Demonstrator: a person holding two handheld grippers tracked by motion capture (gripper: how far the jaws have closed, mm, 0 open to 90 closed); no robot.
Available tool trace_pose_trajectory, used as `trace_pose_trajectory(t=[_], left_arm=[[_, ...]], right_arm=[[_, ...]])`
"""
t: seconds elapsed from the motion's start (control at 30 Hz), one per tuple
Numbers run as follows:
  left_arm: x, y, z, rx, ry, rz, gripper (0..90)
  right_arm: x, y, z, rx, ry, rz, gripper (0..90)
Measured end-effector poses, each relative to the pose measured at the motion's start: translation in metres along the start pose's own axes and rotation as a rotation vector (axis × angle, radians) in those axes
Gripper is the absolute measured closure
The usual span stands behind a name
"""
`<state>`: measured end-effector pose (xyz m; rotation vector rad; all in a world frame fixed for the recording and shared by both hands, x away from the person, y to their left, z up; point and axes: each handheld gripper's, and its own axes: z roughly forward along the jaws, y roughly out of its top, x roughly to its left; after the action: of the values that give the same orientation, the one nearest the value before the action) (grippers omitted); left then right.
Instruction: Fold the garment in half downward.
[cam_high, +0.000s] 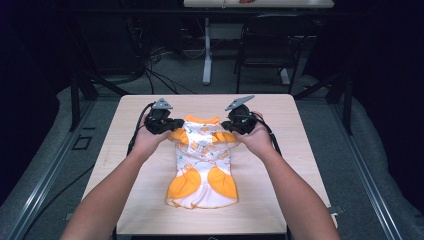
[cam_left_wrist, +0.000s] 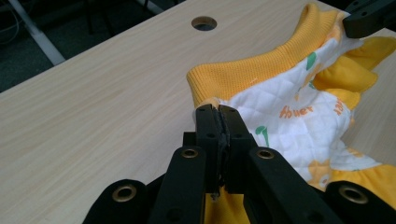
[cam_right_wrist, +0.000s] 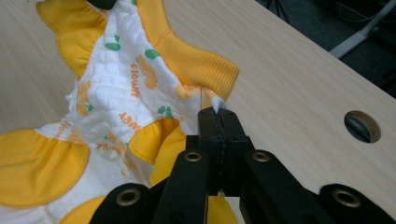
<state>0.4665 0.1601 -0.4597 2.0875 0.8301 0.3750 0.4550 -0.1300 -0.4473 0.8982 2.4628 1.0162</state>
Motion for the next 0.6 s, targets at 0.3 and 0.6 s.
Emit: trace_pose_trajectory(t=[0.3,0.6], left_arm=[[-0.017,-0.015,-0.004,0.018,-0.025,0.070,88.1],[-0.025,-0.026,-0.009,0.015,-0.052,0.087,88.1]], right_arm=[[0.014,-0.010,-0.003,0.014,-0.008,-0.071,89.9],[0.022,-0.026,-0.009,0.012,0.027,-0.069,89.8]])
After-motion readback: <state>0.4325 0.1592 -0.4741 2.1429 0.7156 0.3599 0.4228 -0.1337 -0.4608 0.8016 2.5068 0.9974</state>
